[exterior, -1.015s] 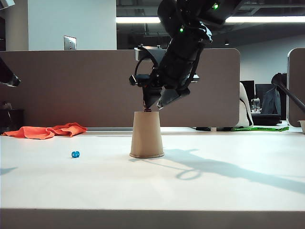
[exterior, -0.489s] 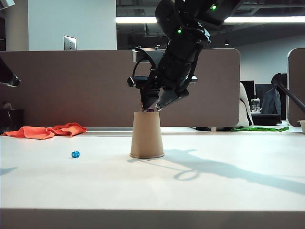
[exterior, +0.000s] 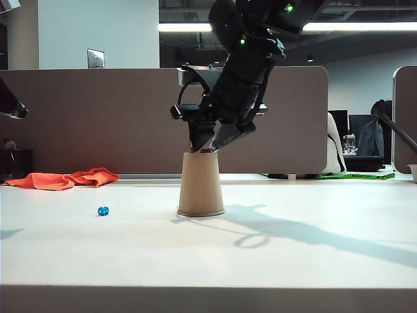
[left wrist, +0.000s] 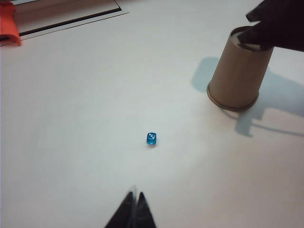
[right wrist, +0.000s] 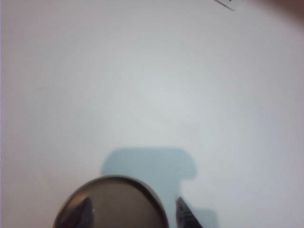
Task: Throw the dice onto the paper cup, compare its value with the values of the other dice on the table, place the die with the higher value on the paper cup, and take no action if both dice have the same value.
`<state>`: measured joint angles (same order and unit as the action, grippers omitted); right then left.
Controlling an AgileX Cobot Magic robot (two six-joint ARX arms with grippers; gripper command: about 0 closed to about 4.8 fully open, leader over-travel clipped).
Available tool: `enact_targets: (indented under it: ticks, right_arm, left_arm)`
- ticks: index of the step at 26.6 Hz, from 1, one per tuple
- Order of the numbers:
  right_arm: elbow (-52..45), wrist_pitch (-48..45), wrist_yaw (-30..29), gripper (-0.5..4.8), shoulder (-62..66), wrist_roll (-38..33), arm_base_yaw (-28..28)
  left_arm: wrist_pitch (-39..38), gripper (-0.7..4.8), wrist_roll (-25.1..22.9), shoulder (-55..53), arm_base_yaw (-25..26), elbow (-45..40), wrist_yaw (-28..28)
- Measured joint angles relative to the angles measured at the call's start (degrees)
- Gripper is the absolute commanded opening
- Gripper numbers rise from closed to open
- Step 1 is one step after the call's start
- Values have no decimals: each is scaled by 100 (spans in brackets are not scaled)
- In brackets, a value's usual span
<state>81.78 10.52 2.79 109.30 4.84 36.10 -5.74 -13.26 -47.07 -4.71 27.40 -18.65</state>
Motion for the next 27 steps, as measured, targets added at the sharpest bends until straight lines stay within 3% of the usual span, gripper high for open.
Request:
enact_targets:
  ticks: [7,17,27]
  right_arm:
    - [0,50,4,229,0,0,7]
    - [-4,50,7,101,0,0,7]
    - [-4,44,4,101,0,4,7]
  left_arm:
    - [0,-5,0,0,0,0,-2]
    - [0,-6,0,0,0,0,-2]
    - [-2,-5,0,0,0,0,-2]
